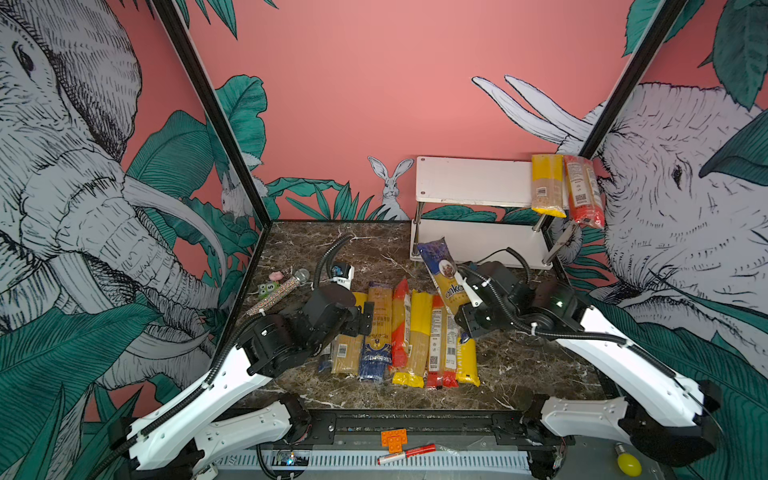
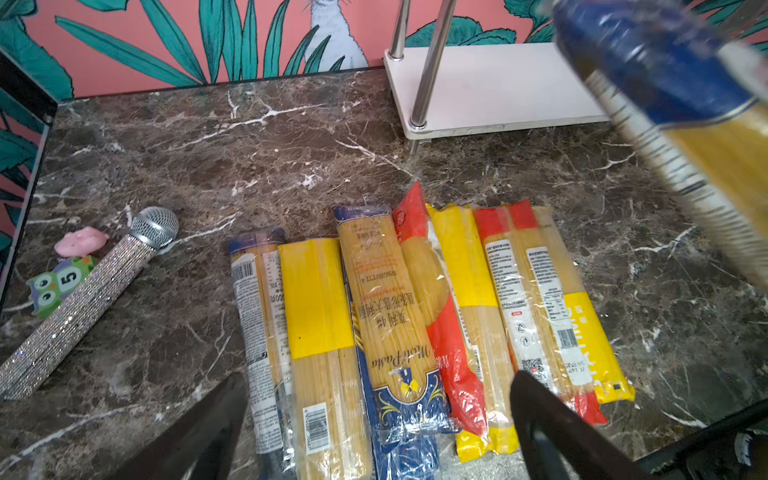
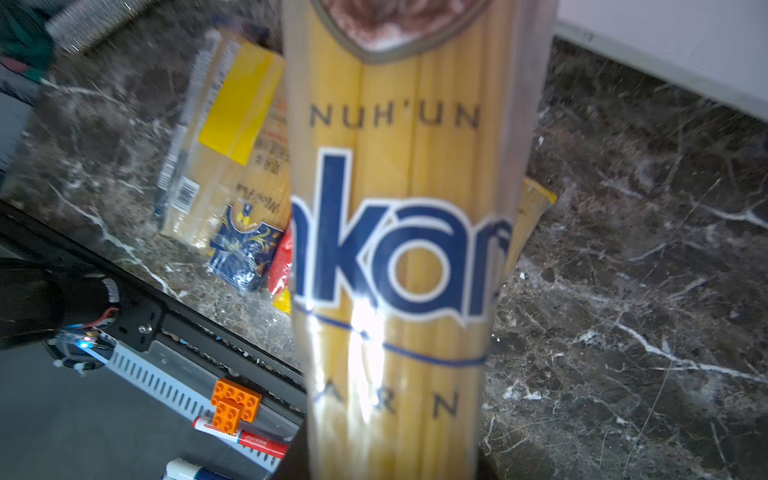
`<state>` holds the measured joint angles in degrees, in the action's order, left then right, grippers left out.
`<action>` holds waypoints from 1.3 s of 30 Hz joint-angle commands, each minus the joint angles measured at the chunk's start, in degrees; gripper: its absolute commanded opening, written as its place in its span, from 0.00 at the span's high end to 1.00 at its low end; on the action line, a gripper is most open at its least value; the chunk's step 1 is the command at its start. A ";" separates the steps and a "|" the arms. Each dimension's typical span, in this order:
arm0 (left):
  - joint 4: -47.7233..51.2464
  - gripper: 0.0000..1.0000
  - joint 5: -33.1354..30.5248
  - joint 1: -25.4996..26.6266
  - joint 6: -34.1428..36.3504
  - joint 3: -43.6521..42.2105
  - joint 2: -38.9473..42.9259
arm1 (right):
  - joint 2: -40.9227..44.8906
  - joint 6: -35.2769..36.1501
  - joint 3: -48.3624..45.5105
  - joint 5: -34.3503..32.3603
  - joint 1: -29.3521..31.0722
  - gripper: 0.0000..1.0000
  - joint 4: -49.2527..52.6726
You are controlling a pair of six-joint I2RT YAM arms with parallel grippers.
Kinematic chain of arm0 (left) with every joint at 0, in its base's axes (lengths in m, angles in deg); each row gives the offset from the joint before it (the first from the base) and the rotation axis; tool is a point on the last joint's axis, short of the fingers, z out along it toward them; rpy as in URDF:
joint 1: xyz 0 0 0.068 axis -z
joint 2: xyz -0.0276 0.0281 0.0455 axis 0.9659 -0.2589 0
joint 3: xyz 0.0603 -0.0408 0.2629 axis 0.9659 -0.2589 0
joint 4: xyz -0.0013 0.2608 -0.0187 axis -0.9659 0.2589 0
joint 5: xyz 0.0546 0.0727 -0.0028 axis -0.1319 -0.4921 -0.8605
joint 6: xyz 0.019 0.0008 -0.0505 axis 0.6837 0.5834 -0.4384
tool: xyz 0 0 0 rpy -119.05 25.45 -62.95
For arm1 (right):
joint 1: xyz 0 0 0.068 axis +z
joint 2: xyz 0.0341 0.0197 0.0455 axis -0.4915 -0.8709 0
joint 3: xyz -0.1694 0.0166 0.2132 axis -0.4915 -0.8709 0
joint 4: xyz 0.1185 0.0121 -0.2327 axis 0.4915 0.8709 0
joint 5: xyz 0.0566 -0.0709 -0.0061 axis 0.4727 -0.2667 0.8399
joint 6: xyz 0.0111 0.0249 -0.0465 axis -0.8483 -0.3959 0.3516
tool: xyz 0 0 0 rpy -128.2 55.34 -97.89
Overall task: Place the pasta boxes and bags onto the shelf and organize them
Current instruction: 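Lift the 'ankara' bag with the right gripper toward the shelf while the left arm rises, then stand the 'ankara' bag upright beside the yellow bag and open the right gripper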
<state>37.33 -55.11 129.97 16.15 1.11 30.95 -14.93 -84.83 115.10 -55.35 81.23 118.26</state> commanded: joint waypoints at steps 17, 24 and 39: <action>-4.07 0.01 14.06 -8.87 18.71 36.54 -28.14 | -25.45 11.25 49.80 -19.12 -16.51 1.00 1.37; -6.97 0.01 19.08 -11.37 24.87 40.42 -31.28 | -36.86 11.93 63.76 -20.51 -23.92 1.00 -3.05; -8.77 0.01 25.19 -18.17 25.51 39.34 -33.09 | -44.09 11.13 67.07 -11.81 -37.63 1.00 -7.77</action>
<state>29.88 -31.61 112.62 40.54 40.58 -1.77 -59.76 -73.77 179.40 -67.70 44.05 120.57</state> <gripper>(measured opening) 0.993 0.319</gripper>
